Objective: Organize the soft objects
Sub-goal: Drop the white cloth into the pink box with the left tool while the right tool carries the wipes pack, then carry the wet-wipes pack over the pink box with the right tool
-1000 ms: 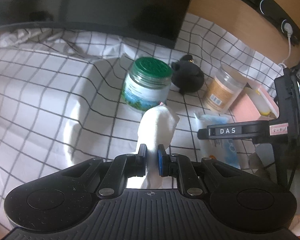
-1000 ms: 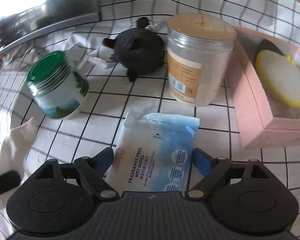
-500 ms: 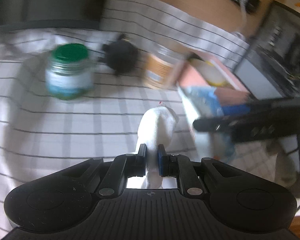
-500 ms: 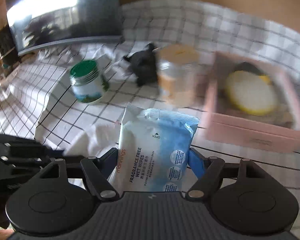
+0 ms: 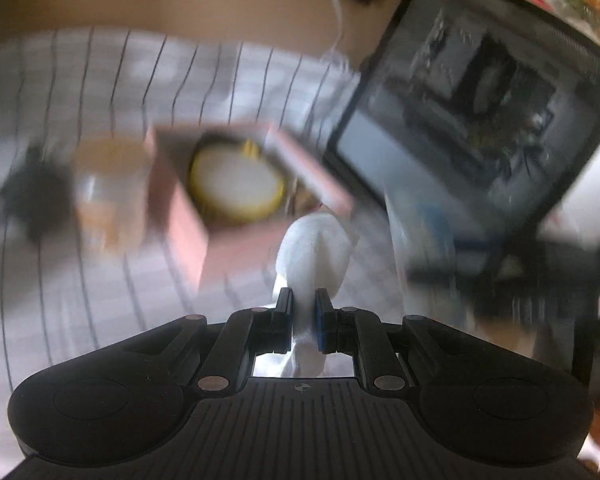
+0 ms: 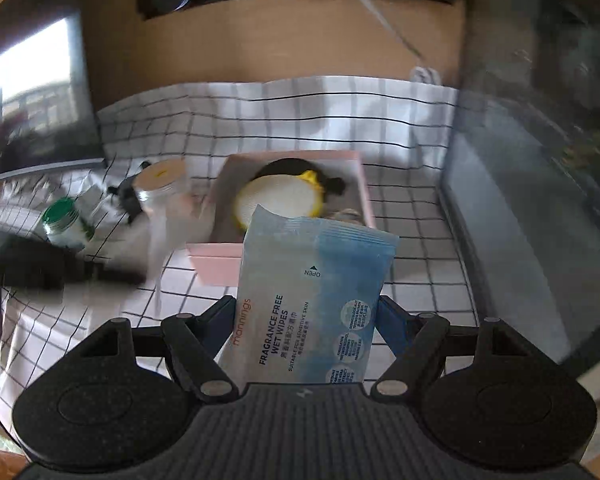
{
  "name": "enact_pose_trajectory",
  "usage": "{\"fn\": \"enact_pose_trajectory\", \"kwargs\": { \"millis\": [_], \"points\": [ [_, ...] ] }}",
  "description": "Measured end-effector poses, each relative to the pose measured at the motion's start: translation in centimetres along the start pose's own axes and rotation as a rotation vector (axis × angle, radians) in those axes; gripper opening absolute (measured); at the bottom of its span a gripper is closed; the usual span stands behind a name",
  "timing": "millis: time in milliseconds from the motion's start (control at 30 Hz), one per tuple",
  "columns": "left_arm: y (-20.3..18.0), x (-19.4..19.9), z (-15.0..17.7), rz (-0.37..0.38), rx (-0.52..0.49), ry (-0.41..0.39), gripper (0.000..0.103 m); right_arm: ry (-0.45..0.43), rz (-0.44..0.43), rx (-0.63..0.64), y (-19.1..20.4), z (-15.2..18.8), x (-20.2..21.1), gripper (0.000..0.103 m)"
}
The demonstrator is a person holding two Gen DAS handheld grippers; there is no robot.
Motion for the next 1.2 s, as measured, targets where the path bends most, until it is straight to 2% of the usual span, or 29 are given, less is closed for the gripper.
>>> {"fn": "enact_pose_trajectory", "kwargs": {
  "millis": [100,300,400,467,500,600,633,667,767,933,1033,1200],
  "points": [
    [-1.2,-1.3,-4.3,-0.023,-0.021,-0.070,0.014,-0.012,0.001,-0.023,-1.1,0.6,0.0,0.075],
    [-1.2,-6.7,-11.0,0.015,0.053,-0.132,0.016,-0.032,0.001,-0.004,-2.4,1.3,0.2,0.075],
    [0.3,-10.0,-12.4,-0.014,0.133,-0.094,0.020,-0.027,0.010,0.000,-2.8,1.8,0.1,0.075],
    [1.7,-12.5,-12.0,-0.088,0.174,-0.048,0.021,-0.016,0.017,0.002,-3.1,2.1,0.0,0.075],
    [2.1,-13.9,-11.6,-0.155,0.156,-0.017,0.021,-0.010,0.020,0.006,-3.3,2.2,-0.1,0.075],
    [2.7,-17.0,-10.0,-0.416,0.021,0.093,0.021,0.009,0.026,0.012,-3.9,2.5,-0.6,0.075],
    [3.0,-17.9,-9.4,-0.483,-0.009,0.128,0.022,0.015,0.027,0.012,-4.1,2.6,-0.8,0.075],
    [3.4,-18.2,-9.0,-0.507,-0.011,0.140,0.020,0.020,0.028,0.012,-4.2,2.5,-1.0,0.075],
    [4.0,-17.8,-8.8,-0.492,0.015,0.097,0.020,0.023,0.027,0.018,-4.4,2.2,-1.5,0.075],
    [4.6,-13.6,-9.5,-0.353,0.111,-0.073,0.020,-0.011,-0.009,0.043,-4.0,0.2,-2.2,0.075],
    [4.5,-10.5,-8.7,-0.308,0.155,-0.133,0.020,-0.067,-0.031,0.060,-3.6,-2.5,-2.5,0.075],
    [4.6,-5.4,-5.4,-0.293,0.169,-0.190,0.020,-0.159,-0.074,0.116,-1.4,-8.2,-4.6,0.076]
  ]
}}
Point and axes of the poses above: each gripper's, at about its wrist camera, not at the fingertips, and x roughly against the way its jaws point, y to its left, z to its underside, the point moved 1 cm from there along -x, roughly the way its jaws point, and after that the axes turned 2 degrees about -z, right-handed, at the moved point
